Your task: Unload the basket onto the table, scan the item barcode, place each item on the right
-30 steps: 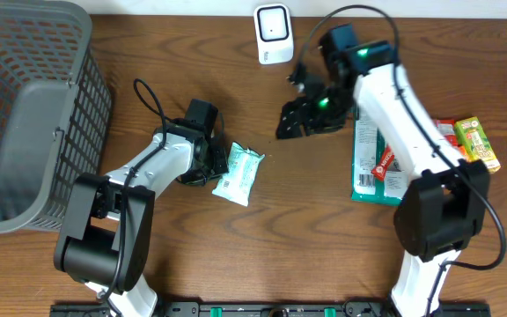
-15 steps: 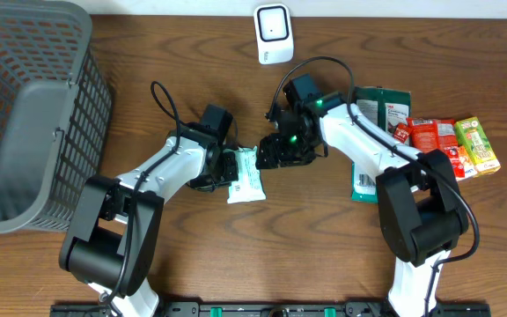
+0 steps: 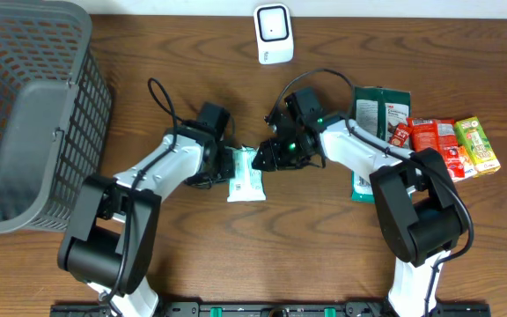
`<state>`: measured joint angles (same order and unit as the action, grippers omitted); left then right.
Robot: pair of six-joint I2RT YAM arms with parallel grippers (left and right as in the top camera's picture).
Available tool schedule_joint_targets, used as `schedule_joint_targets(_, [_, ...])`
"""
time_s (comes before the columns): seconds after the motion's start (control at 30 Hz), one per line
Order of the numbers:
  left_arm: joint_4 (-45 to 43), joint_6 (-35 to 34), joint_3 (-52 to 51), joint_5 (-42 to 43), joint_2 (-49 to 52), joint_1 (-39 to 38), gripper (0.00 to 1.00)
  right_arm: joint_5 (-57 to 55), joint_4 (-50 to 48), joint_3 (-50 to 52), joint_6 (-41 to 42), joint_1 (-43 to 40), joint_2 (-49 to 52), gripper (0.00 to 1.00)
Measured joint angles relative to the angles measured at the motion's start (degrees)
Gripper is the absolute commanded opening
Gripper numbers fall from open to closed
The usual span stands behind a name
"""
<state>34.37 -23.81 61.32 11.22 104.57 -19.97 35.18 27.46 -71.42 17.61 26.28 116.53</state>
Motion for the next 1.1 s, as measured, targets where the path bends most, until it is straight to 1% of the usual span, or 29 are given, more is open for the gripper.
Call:
schedule_joint_targets(0.1, [2.27, 1.95, 3.67, 1.33, 0.00, 2.19, 0.16, 1.77, -2.91, 1.27, 0.92, 0.02, -0.02, 0.51])
schedule_joint_targets(0.2, [3.08, 4.90, 5.38, 6.58, 0.00, 3.76, 0.17, 2.51, -3.28, 1.60, 1.31, 0.07, -0.02, 0.50])
schedule_joint_targets(0.33, [5.97, 7.17, 5.40, 10.84, 0.00, 4.13, 0.17, 3.23, -2.93, 1.75, 1.42, 0.11, -0.02, 0.50])
schedule_joint_targets(0.6, [6.05, 11.39, 3.06, 15.26, 0.00, 4.13, 0.17, 3.85, -2.43, 1.79, 1.51, 0.22, -0.02, 0.52])
schedule_joint_targets(0.83, [2.29, 13.00, 2.69, 16.90, 1.46, 4.13, 0.17, 4.11, -1.55, 1.79, 1.51, 0.22, -0.02, 0.51])
schedule_joint_targets(1.1, [0.98, 13.38, 2.71, 17.38, 4.42, 4.22, 0.17, 4.24, -1.42, 2.03, 1.53, 0.33, -0.02, 0.49])
